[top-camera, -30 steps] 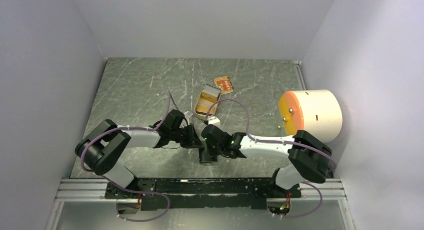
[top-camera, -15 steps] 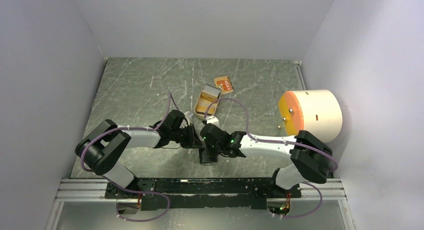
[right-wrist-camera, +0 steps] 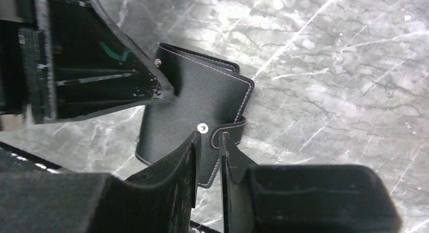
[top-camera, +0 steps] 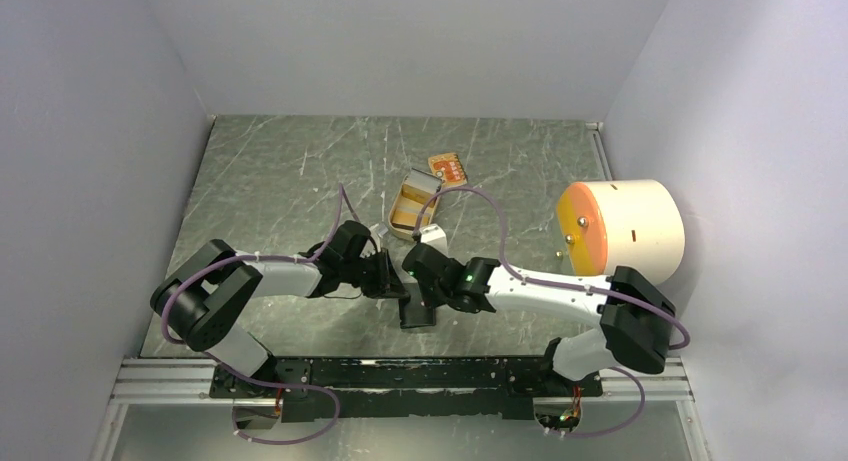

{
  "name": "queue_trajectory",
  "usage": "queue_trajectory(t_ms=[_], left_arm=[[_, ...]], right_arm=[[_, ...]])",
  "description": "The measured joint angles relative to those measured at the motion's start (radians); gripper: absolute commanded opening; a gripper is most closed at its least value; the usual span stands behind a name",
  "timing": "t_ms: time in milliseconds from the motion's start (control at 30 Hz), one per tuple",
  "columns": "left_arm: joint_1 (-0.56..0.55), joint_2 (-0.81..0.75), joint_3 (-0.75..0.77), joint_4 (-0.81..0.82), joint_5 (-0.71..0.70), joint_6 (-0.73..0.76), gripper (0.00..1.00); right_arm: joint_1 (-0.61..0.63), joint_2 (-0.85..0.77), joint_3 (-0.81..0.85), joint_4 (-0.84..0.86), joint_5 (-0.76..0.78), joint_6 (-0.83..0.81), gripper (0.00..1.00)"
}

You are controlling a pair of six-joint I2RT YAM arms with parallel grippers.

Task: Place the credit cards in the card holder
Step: Close the card holder at the center of the board.

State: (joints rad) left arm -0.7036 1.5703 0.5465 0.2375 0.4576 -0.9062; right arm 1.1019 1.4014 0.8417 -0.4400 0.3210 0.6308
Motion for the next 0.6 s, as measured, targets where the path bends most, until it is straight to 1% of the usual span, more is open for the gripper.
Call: queue_trajectory(t_ms=[133,600], left_arm=[[0.0,0.0,0.0,0.0,0.0,0.0,0.2],[0.0,0.0,0.0,0.0,0.0,0.0,0.2]], right_arm=[[0.0,0.031,0.002,-0.016,0.009,0.0,0.26],[0.007,0.058,0.009,-0.023,0.009,0.001,0.27]])
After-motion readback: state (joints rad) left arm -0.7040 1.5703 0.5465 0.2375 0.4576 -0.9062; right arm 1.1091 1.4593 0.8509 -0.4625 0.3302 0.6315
